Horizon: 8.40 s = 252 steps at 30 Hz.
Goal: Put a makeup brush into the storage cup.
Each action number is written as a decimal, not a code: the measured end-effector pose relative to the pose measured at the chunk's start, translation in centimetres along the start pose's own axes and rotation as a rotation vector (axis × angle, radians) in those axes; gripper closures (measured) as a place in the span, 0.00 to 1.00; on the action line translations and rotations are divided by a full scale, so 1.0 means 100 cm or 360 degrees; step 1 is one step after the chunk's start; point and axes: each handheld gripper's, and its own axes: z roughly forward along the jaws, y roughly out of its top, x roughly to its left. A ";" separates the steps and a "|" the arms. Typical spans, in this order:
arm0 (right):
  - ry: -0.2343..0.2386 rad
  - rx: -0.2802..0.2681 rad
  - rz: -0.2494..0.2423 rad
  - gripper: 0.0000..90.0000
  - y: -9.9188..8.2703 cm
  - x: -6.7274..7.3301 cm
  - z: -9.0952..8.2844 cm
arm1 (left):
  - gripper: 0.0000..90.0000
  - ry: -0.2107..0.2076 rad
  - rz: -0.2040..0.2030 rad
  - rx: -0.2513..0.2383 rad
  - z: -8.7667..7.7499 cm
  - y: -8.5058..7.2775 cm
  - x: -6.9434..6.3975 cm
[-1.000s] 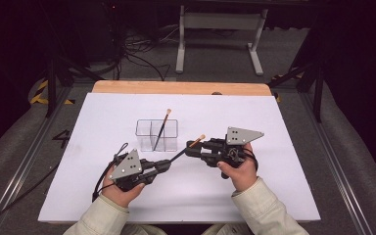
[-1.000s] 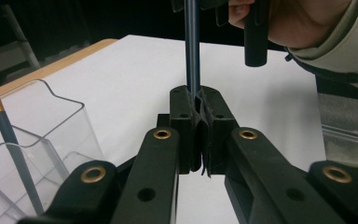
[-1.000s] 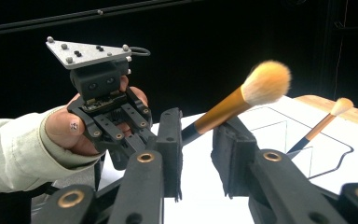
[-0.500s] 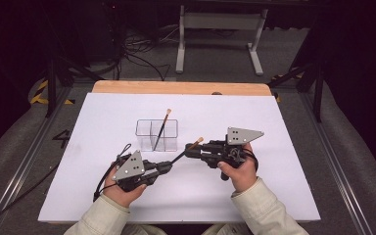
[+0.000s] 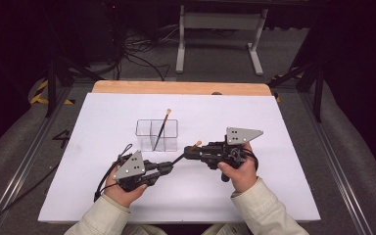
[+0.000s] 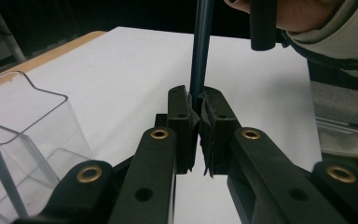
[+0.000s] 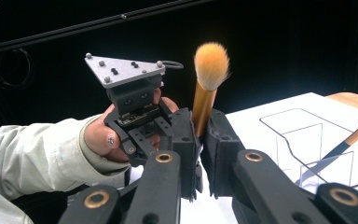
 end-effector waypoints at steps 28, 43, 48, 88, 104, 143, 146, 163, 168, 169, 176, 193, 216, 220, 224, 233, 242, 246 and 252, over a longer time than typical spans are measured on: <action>-0.0130 0.0163 -0.0127 0.93 0.047 0.001 -0.001 | 0.48 0.0097 -0.0095 -0.0004 -0.019 -0.002 0.006; -0.0250 0.0230 -0.0185 0.93 0.076 -0.008 0.007 | 0.21 0.0176 -0.0142 -0.0012 -0.026 -0.003 0.012; -0.0280 0.0247 -0.0187 0.93 0.083 -0.011 0.009 | 0.16 0.0185 -0.0164 -0.0047 -0.029 -0.002 0.013; -0.0521 0.0374 -0.0195 0.93 0.105 -0.043 0.041 | 0.00 0.0401 -0.0128 -0.0065 -0.046 -0.003 0.016; -0.0598 0.0367 -0.0189 0.93 0.103 -0.050 0.051 | 0.00 0.0414 -0.0120 -0.0057 -0.047 -0.004 0.015; -0.0563 0.0635 -0.0140 0.93 0.070 -0.065 0.095 | 0.00 0.0415 -0.0127 -0.0044 -0.047 -0.006 0.016; -0.0559 0.0654 -0.0140 0.93 0.067 -0.066 0.098 | 0.00 0.0415 -0.0127 -0.0044 -0.047 -0.006 0.016; -0.0556 0.0723 -0.0118 0.93 0.056 -0.070 0.104 | 0.00 0.0406 -0.0119 -0.0045 -0.047 -0.005 0.015; -0.0556 0.0729 -0.0111 0.93 0.055 -0.070 0.104 | 0.00 0.0403 -0.0117 -0.0037 -0.047 -0.005 0.016; -0.0554 0.0731 -0.0106 0.93 0.055 -0.070 0.104 | 0.00 0.0406 -0.0120 -0.0042 -0.046 -0.005 0.016; -0.0547 0.0739 -0.0094 0.93 0.053 -0.070 0.105 | 0.00 0.0403 -0.0119 -0.0050 -0.046 -0.005 0.015; -0.0584 0.0513 -0.0159 0.34 0.057 -0.064 0.089 | 0.00 0.0402 -0.0122 -0.0044 -0.045 -0.005 0.018; -0.0701 0.0081 -0.0167 0.05 0.056 -0.032 -0.011 | 0.00 0.0448 -0.0141 -0.0066 -0.054 -0.005 0.019; -0.0730 0.0094 -0.0202 0.04 0.055 -0.029 -0.025 | 0.00 0.0453 -0.0144 -0.0066 -0.055 -0.005 0.019; -0.0741 0.0102 -0.0223 0.02 0.053 -0.026 -0.035 | 0.00 0.0461 -0.0143 -0.0070 -0.056 -0.005 0.020; -0.0760 0.0069 -0.0228 0.01 0.047 -0.019 -0.054 | 0.00 0.0472 -0.0149 -0.0073 -0.059 -0.005 0.021; -0.0811 0.0051 -0.0209 0.01 0.038 -0.017 -0.076 | 0.00 0.0484 -0.0159 -0.0082 -0.062 -0.006 0.022; -0.0834 0.0043 -0.0198 0.01 0.033 -0.017 -0.087 | 0.00 0.0488 -0.0153 -0.0086 -0.064 -0.006 0.022; -0.0883 0.0028 -0.0189 0.01 0.023 -0.018 -0.103 | 0.00 0.0496 -0.0158 -0.0089 -0.067 -0.006 0.021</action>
